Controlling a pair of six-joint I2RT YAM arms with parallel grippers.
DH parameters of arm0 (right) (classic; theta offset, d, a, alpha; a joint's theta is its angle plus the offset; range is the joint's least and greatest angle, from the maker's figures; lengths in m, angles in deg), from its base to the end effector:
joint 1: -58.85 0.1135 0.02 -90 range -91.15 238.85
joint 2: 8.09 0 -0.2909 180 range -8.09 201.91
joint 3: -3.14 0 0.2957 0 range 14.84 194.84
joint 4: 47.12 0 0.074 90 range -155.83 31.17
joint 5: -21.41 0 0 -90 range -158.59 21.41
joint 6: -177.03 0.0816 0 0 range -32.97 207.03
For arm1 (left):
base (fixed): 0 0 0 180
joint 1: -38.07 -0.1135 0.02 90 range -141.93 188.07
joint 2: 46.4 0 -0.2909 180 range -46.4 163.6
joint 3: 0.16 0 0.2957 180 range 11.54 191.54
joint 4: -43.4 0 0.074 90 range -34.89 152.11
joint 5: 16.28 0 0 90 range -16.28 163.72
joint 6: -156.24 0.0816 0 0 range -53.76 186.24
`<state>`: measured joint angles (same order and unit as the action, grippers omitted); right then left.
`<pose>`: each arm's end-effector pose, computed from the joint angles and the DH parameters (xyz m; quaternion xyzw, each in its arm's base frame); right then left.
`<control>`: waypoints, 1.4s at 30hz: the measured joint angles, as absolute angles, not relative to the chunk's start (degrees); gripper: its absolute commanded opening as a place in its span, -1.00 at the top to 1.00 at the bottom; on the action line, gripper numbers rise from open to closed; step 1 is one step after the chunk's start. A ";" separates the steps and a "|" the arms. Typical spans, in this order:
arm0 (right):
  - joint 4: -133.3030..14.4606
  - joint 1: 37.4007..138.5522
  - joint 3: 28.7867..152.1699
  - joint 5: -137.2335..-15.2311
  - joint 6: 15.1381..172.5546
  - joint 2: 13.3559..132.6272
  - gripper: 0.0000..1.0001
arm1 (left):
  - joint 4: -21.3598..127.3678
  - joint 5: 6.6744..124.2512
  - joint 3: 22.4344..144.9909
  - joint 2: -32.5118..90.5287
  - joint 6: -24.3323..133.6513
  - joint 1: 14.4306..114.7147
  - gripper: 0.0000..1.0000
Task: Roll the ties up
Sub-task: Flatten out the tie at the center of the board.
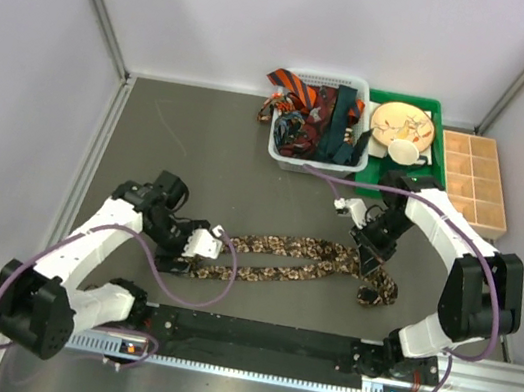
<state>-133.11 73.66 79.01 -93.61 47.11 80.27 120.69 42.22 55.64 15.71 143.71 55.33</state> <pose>0.2605 0.1046 0.1940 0.4333 -0.8720 -0.2265 0.0235 0.1725 -0.0982 0.1954 0.7172 0.6397 -0.2075 0.1824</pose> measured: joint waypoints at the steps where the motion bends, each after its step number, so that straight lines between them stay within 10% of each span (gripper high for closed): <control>1: -133.11 73.66 79.01 -93.61 47.13 80.27 1.00 | 119.86 43.35 55.20 16.01 142.05 56.75 -0.60; 4: -133.17 73.66 79.01 -93.54 47.13 80.27 1.00 | 116.17 47.81 52.51 16.41 137.53 61.19 -0.61; 12: -134.22 73.66 78.98 -90.44 44.68 79.68 1.00 | 106.20 62.81 43.07 17.98 132.76 65.27 0.70; 16: -134.68 73.66 78.98 -88.21 42.17 78.41 1.00 | 102.24 68.14 44.12 17.70 130.75 63.68 1.00; 25: -135.12 73.68 78.98 -85.59 36.60 79.48 1.00 | 98.00 65.01 50.35 8.17 133.94 53.71 0.97; 42: -133.22 72.91 89.67 -82.83 35.07 108.18 1.00 | 91.38 57.39 55.40 28.54 138.18 46.17 -0.45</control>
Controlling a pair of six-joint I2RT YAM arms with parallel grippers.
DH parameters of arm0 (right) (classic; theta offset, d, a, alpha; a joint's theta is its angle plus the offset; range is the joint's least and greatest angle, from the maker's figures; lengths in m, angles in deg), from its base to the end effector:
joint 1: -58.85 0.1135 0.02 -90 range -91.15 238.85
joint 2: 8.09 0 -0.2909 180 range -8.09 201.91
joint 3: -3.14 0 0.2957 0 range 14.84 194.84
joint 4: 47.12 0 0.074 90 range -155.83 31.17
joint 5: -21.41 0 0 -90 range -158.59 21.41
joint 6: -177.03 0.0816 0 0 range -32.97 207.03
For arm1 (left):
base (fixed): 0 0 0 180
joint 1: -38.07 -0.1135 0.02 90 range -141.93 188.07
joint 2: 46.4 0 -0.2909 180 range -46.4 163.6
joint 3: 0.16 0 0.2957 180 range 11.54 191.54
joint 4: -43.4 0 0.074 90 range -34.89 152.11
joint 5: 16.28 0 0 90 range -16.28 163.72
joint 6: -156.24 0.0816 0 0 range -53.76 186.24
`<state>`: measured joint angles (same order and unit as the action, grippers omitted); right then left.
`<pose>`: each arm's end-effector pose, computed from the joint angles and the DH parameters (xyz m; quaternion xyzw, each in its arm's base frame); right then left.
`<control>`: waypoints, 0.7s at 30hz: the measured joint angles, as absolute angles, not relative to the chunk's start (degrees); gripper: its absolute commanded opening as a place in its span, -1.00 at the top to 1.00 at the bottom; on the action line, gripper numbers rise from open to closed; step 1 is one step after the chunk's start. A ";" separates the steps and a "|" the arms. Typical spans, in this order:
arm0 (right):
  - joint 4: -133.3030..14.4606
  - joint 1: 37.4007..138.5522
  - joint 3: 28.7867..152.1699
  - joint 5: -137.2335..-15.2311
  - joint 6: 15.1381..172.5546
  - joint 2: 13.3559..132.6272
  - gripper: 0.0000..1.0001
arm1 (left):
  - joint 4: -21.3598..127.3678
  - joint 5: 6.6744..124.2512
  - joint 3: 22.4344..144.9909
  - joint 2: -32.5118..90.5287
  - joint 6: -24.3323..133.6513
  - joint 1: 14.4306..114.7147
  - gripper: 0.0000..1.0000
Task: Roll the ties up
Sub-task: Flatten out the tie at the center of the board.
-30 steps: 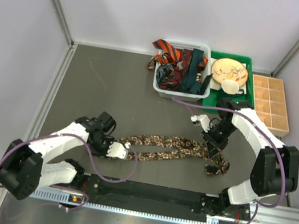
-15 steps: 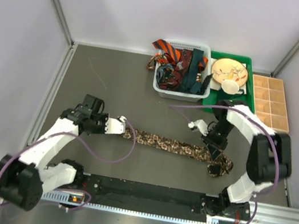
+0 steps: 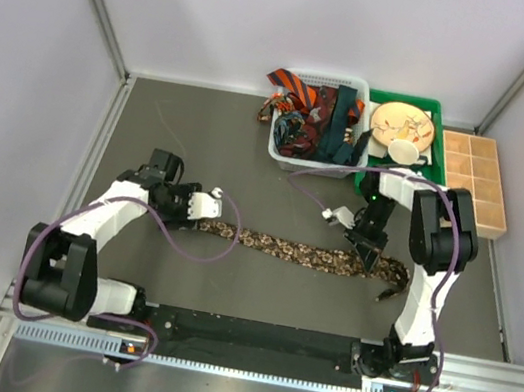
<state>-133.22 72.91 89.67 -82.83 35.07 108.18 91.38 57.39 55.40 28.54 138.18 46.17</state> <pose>0.3238 0.1018 0.0899 0.5037 -0.8261 -0.1863 0.1706 0.2759 -0.0624 0.1557 0.6455 0.7254 -0.0155 0.2386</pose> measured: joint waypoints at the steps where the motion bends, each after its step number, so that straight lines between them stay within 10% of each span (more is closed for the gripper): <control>1: -133.35 72.91 89.93 -82.83 35.00 108.44 1.00 | 91.82 56.62 55.40 28.06 138.99 46.04 -0.48; 4: -133.54 72.91 90.39 -82.87 35.00 108.79 0.73 | 93.59 55.05 55.40 27.42 141.00 45.97 -0.58; 9: -136.19 72.87 91.07 -83.31 36.33 108.46 -0.97 | 94.85 54.00 55.62 29.13 141.85 45.97 -0.61; 21: -133.33 57.75 90.06 -79.18 36.20 89.82 -0.70 | 94.55 54.06 56.32 30.86 139.32 45.97 -0.61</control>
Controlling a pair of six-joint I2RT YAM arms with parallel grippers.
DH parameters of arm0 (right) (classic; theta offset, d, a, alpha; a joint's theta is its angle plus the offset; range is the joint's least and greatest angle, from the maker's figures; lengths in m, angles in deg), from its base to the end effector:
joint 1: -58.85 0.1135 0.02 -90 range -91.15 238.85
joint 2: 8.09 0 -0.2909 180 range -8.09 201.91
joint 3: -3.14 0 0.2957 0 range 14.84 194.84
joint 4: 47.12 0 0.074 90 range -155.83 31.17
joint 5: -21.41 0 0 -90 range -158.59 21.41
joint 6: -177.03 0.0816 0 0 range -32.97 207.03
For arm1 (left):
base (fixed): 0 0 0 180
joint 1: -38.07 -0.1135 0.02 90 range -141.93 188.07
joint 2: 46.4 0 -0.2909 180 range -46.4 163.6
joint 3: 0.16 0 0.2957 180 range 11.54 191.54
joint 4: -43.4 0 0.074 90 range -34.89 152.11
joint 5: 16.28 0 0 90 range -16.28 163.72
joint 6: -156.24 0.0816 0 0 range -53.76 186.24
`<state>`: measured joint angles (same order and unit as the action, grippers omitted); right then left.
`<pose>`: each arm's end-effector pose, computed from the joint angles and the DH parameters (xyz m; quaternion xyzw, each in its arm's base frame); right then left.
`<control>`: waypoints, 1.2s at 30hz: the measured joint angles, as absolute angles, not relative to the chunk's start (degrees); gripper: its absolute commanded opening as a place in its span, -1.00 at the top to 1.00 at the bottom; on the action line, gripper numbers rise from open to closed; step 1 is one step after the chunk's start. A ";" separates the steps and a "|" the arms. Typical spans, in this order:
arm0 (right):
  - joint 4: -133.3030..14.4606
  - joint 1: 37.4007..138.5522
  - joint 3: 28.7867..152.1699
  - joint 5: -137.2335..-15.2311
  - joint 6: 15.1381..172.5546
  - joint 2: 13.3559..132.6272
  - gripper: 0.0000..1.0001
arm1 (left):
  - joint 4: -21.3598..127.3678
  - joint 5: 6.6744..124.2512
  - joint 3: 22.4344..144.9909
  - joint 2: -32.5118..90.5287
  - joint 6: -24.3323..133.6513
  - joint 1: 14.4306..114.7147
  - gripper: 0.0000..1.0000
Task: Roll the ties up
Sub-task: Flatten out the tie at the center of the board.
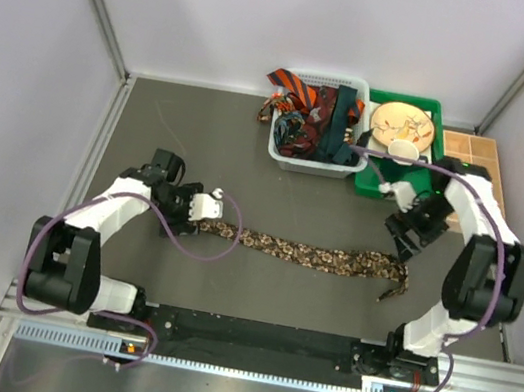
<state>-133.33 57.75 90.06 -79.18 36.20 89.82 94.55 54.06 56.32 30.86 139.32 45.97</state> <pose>0.3312 0.0086 0.1923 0.4126 -0.9041 -0.1102 0.0159 0.2727 -0.0656 0.1489 0.6522 0.7226 -0.0587 0.2212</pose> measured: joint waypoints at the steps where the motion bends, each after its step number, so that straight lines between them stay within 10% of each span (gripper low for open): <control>1: -133.30 56.28 89.37 -79.01 36.01 87.68 -0.63 | 94.53 54.09 56.32 30.37 138.77 45.97 -0.61; 5: -135.01 53.51 86.79 -79.95 36.20 77.47 -0.12 | 94.20 54.00 56.32 27.60 136.15 45.97 -0.59; 19: -127.34 59.14 72.97 -74.46 37.58 86.23 0.09 | 93.50 53.80 55.90 25.09 129.46 45.97 -0.58; 36: -130.16 39.76 93.78 -77.83 33.80 92.25 -0.90 | 90.59 52.58 54.50 20.87 124.00 44.95 -0.88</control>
